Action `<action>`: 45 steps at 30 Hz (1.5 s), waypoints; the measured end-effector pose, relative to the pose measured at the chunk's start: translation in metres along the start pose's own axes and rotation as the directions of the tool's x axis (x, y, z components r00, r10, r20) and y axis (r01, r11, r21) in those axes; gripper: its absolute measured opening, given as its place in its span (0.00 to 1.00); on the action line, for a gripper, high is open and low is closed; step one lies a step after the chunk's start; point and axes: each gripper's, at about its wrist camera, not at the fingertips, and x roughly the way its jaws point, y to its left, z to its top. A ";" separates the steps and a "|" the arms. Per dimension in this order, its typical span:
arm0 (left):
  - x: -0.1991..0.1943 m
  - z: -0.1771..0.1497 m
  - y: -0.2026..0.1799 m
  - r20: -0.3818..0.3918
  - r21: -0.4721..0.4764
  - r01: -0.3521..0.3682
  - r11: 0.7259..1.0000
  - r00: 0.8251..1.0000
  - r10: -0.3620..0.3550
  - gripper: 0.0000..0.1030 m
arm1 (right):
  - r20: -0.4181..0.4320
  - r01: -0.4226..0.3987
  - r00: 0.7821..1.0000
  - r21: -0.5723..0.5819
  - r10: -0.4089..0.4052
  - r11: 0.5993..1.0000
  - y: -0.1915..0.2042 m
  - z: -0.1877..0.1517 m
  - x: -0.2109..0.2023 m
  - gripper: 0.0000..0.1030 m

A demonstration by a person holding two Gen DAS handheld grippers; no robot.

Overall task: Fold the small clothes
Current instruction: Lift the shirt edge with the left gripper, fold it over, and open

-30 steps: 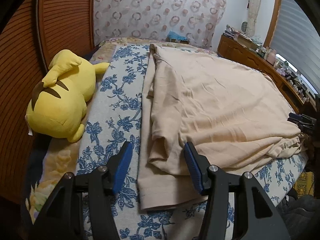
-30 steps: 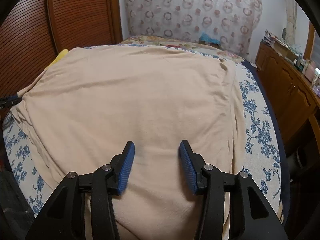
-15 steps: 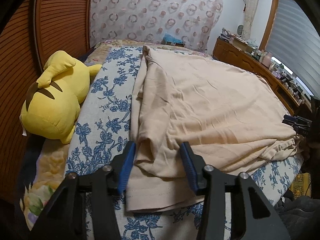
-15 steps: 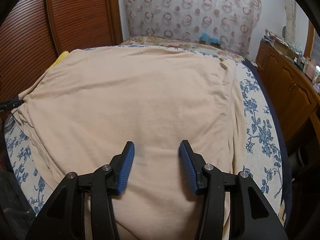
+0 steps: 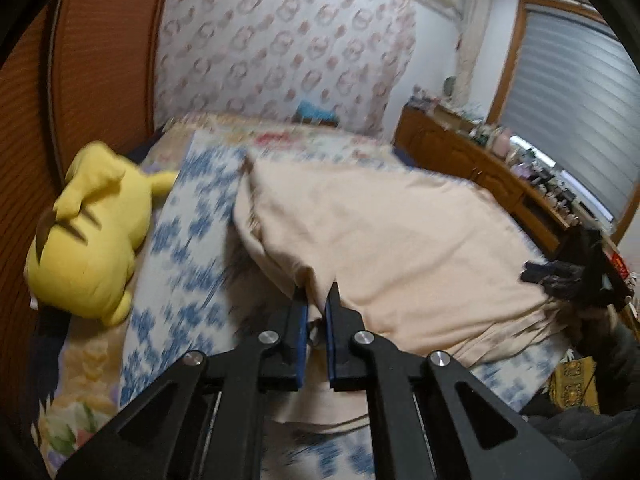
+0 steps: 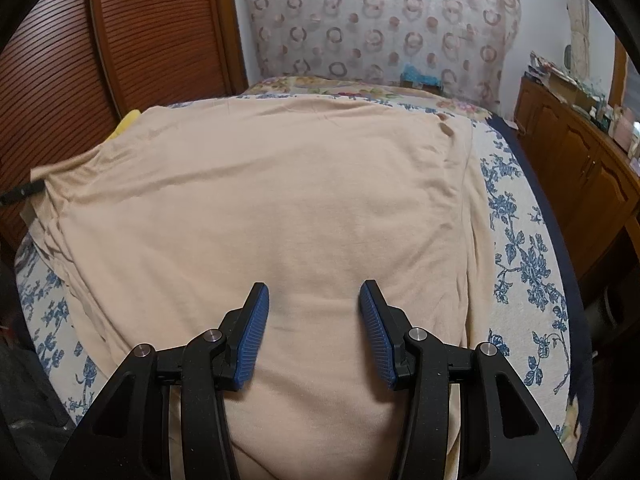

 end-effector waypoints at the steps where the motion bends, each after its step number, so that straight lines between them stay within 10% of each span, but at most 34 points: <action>1: -0.002 0.004 -0.004 0.013 0.009 0.010 1.000 1.000 -0.010 0.04 | 0.000 0.000 1.000 0.000 0.000 1.000 -0.001 0.000 -0.001 0.47; 30: 0.043 0.111 -0.159 0.045 0.256 0.289 0.922 0.950 -0.310 0.04 | 0.024 -0.018 1.000 0.028 0.017 0.999 -0.004 -0.003 -0.005 0.47; 45: 0.056 0.115 -0.258 -0.069 0.369 0.406 0.836 0.909 -0.412 0.04 | 0.155 0.118 0.980 0.072 -0.128 0.990 -0.022 -0.002 -0.100 0.47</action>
